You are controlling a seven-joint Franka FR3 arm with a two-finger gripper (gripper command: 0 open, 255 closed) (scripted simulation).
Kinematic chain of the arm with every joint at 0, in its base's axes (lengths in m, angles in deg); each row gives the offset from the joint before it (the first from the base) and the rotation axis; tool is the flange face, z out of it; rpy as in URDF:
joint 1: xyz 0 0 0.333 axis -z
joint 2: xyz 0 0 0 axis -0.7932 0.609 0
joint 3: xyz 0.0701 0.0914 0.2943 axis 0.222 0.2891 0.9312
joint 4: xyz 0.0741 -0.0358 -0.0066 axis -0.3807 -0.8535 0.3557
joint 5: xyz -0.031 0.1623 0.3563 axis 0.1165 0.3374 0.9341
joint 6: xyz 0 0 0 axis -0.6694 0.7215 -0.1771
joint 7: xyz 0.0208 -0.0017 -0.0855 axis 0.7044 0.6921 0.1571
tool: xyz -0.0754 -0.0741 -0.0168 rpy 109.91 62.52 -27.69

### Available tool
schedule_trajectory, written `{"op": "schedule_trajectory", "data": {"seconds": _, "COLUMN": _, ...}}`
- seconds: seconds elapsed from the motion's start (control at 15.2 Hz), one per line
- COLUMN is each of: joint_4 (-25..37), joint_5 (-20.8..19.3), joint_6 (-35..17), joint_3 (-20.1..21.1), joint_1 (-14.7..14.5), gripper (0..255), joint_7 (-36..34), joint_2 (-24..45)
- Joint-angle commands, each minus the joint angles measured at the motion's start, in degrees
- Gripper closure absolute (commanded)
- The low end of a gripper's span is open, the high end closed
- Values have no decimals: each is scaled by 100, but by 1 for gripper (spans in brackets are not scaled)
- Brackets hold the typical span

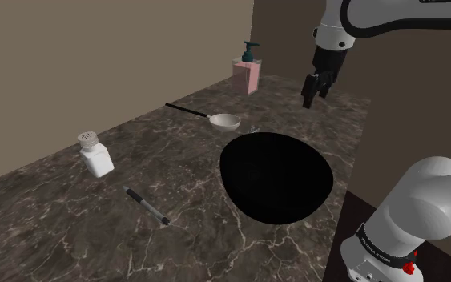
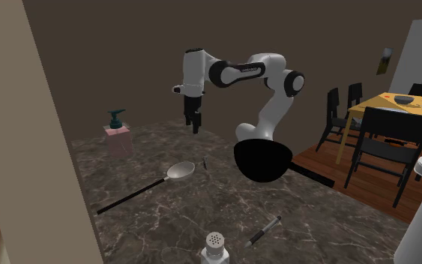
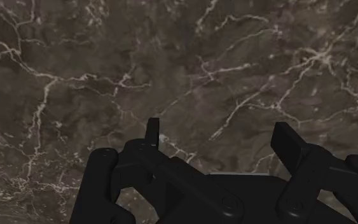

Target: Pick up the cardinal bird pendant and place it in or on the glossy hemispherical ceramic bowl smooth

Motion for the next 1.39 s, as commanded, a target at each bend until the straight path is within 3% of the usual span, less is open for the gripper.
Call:
{"op": "schedule_trajectory", "data": {"seconds": 0.0, "joint_4": 0, "joint_5": 0, "joint_6": 0, "joint_3": 0, "joint_1": 0, "gripper": 0, "joint_7": 0, "joint_2": 0}}
{"op": "schedule_trajectory", "data": {"seconds": 0.73, "joint_4": 744, "joint_5": 290, "joint_6": 232, "joint_3": 1928, "joint_1": -207, "gripper": 0, "joint_7": -2235, "joint_2": 747}}
{"op": "schedule_trajectory", "data": {"seconds": 1.32, "joint_4": 2026, "joint_5": -62, "joint_6": 565, "joint_3": 3477, "joint_1": -62, "gripper": 0, "joint_7": -4108, "joint_2": 2202}}
